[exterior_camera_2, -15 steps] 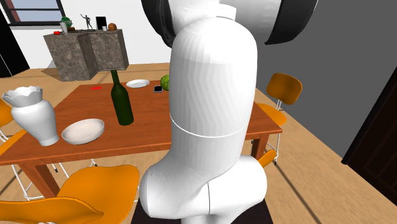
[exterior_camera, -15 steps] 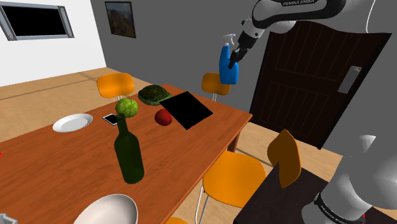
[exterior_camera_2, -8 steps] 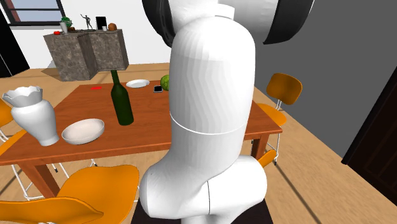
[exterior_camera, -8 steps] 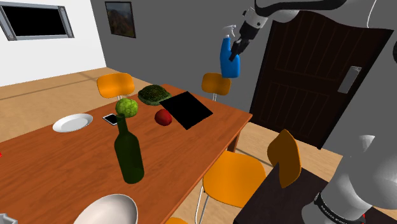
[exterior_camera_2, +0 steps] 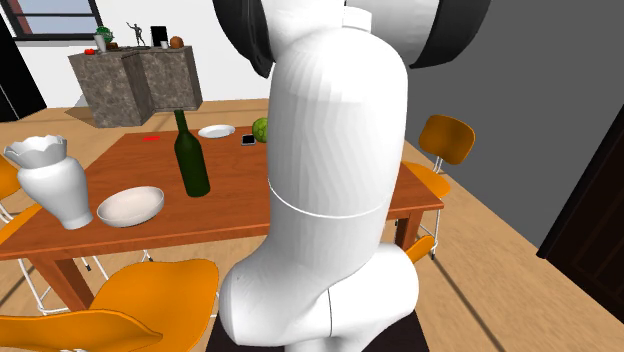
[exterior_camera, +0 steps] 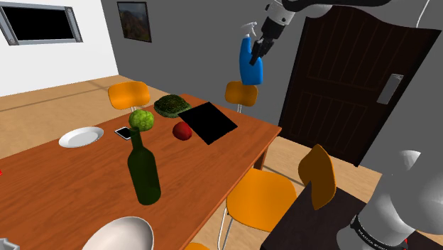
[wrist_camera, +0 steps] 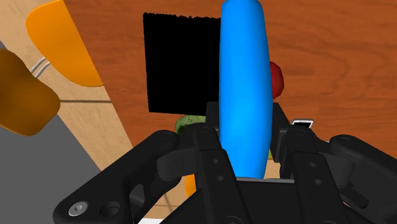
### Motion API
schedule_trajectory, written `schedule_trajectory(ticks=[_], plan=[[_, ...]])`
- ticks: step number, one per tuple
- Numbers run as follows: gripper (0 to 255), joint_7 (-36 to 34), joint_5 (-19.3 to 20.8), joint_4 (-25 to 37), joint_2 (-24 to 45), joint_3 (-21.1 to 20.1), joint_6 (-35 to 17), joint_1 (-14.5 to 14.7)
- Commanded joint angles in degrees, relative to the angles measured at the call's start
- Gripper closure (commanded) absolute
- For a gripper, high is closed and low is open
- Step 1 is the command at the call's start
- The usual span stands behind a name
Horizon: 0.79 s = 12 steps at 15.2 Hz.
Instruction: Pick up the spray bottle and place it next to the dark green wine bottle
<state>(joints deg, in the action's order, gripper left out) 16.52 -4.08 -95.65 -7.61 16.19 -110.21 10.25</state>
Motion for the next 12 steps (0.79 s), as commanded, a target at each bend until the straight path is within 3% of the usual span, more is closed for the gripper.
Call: schedule_trajectory(ticks=[1,12], plan=[[255,-3.11,1.13,-0.84,-0.79,-1.77,-0.32,1.06],[255,-19.38,6.00,-1.23,-0.81,-11.38,-0.96,6.71]])
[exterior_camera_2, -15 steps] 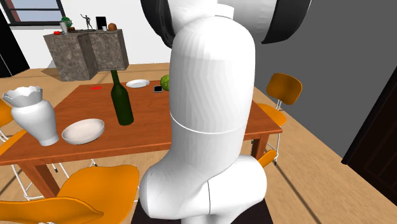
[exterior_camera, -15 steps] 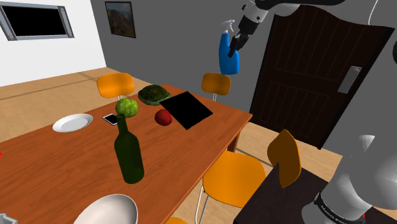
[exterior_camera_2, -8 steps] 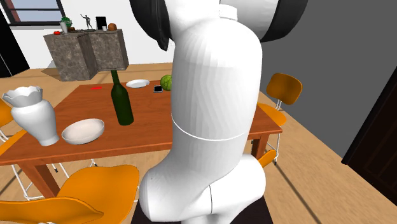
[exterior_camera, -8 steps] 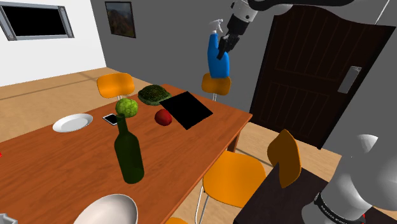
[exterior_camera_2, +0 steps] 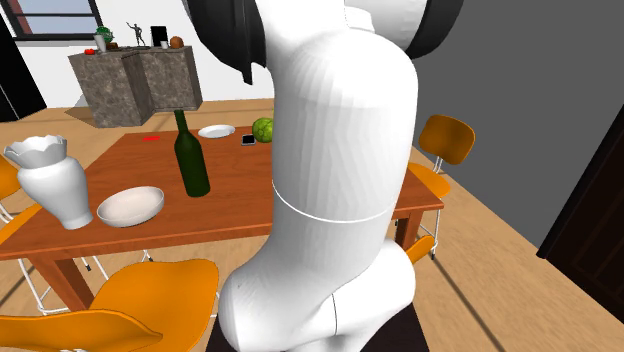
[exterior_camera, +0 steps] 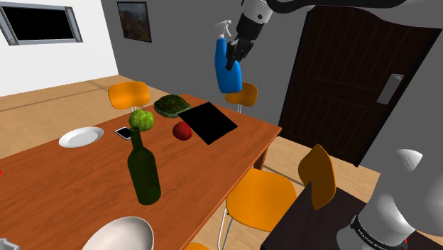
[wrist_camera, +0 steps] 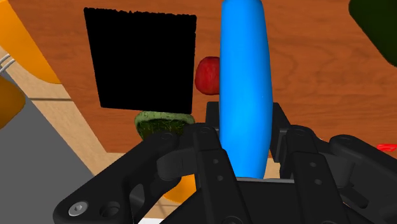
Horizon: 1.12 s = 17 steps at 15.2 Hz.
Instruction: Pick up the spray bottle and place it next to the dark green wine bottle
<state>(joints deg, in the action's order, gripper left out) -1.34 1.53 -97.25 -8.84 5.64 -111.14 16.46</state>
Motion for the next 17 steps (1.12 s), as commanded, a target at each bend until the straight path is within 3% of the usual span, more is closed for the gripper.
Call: schedule_trajectory(ticks=[1,9,17], plan=[[255,-2.96,0.80,0.77,0.78,-1.67,0.05,1.01],[255,-14.19,4.40,6.69,5.82,-7.99,1.67,5.35],[255,-24.69,9.18,18.33,14.95,-13.21,5.67,10.73]])
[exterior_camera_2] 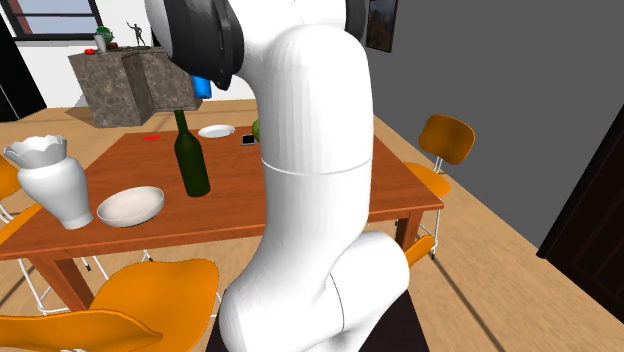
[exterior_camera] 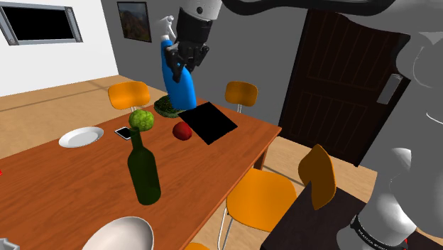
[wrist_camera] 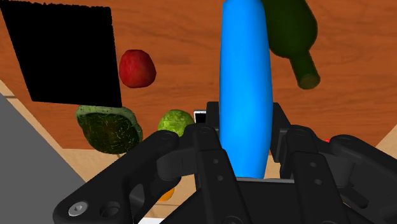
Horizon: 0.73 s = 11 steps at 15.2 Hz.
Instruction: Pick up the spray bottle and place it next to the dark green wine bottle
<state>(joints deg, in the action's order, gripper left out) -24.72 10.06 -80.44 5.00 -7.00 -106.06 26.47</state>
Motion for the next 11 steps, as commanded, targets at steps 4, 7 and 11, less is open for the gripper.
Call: schedule_trajectory(ticks=[4,7,11], plan=[[255,-5.26,3.09,8.89,6.52,-2.20,3.39,3.70],[255,-5.66,2.96,4.90,5.36,-2.10,0.57,3.48],[255,-6.20,2.91,0.13,4.16,-2.01,-2.98,3.23]])
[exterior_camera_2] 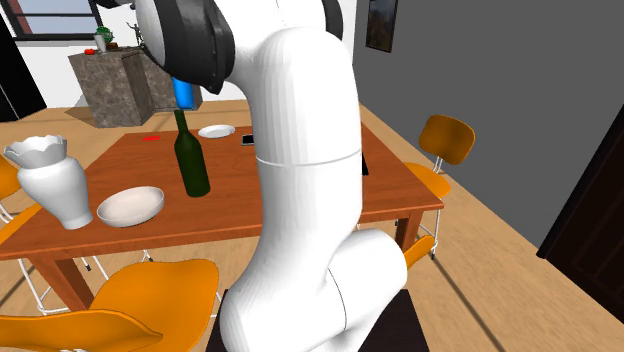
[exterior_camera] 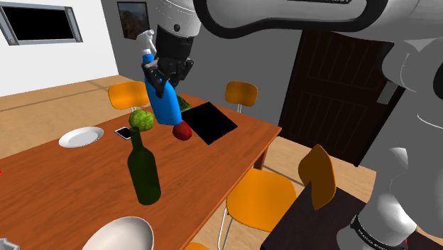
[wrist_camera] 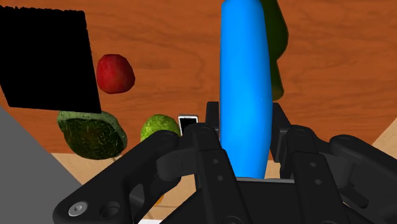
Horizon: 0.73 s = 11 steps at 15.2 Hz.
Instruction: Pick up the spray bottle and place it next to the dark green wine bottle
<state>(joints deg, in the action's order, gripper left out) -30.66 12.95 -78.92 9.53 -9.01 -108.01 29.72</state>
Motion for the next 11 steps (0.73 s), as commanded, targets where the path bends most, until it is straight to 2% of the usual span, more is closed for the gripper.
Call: schedule_trajectory(ticks=[1,11], plan=[[255,-0.39,0.02,-2.49,-0.61,0.02,-1.89,-0.07],[255,-1.83,0.40,-12.10,-2.06,0.23,-9.98,-0.43]])
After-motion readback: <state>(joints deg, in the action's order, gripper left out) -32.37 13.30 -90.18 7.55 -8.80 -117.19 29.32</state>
